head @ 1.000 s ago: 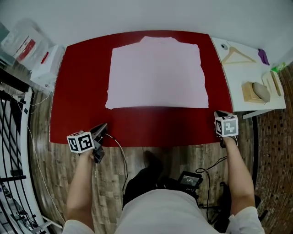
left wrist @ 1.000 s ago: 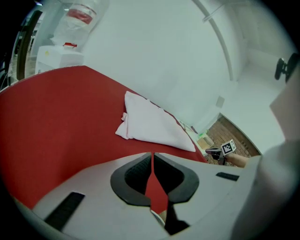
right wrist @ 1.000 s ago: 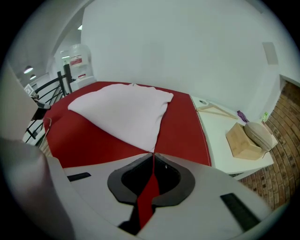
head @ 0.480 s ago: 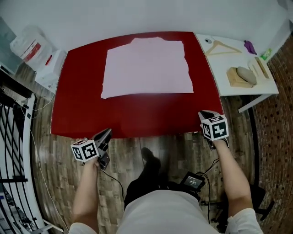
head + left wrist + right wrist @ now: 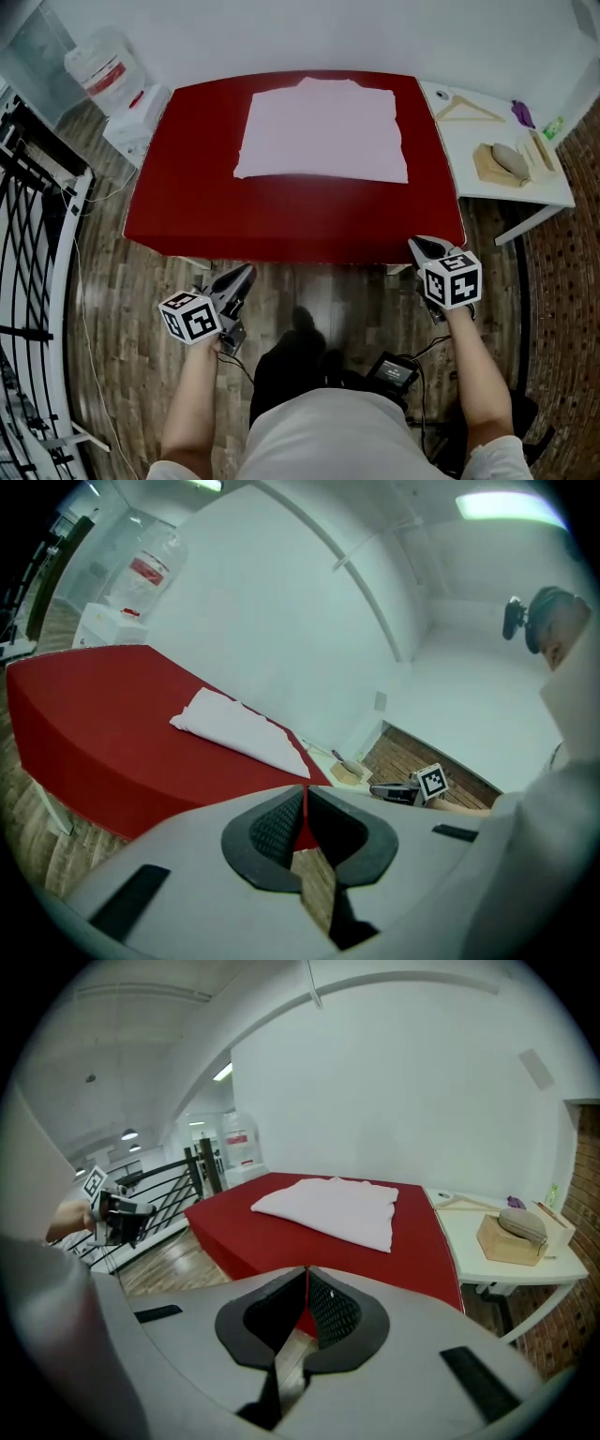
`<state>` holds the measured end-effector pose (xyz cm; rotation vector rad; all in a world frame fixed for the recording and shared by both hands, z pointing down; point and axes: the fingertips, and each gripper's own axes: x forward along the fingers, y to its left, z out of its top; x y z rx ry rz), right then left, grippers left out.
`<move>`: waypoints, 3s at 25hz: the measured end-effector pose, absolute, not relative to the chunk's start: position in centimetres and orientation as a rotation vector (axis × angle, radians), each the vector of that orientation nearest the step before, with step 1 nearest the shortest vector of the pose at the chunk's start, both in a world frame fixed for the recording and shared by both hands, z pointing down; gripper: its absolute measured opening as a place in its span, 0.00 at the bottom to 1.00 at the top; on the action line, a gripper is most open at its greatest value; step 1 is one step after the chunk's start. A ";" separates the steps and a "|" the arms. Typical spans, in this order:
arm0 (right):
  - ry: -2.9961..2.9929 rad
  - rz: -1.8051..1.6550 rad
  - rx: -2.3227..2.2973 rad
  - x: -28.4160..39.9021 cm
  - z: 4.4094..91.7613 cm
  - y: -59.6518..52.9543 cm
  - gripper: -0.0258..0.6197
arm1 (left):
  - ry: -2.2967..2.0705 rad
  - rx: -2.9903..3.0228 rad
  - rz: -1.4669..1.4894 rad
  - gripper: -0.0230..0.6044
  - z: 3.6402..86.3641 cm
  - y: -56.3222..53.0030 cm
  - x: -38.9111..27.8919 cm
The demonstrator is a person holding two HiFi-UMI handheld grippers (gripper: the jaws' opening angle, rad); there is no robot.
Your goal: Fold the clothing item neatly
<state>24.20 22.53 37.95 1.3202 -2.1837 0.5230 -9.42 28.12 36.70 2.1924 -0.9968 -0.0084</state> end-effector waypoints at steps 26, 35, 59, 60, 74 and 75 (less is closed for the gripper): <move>-2.205 0.390 1.511 16.2 32.0 32.7 0.06 | -0.751 2.291 0.007 0.05 34.3 37.9 -12.6; -2.263 0.350 1.500 17.3 31.5 33.7 0.06 | -0.817 2.263 -0.018 0.05 34.5 39.0 -11.8; -2.384 0.490 1.462 15.7 27.5 36.6 0.06 | -0.704 2.322 -0.071 0.05 30.1 39.8 -9.4; -2.378 0.494 1.469 15.8 27.4 36.9 0.06 | -0.695 2.329 -0.070 0.05 29.9 39.8 -9.2; -2.336 0.502 1.533 17.0 27.1 38.4 0.06 | -0.562 2.357 -0.045 0.05 30.0 40.8 -5.4; -2.335 0.499 1.536 17.1 27.0 38.4 0.06 | -0.551 2.357 -0.044 0.05 30.0 40.9 -5.2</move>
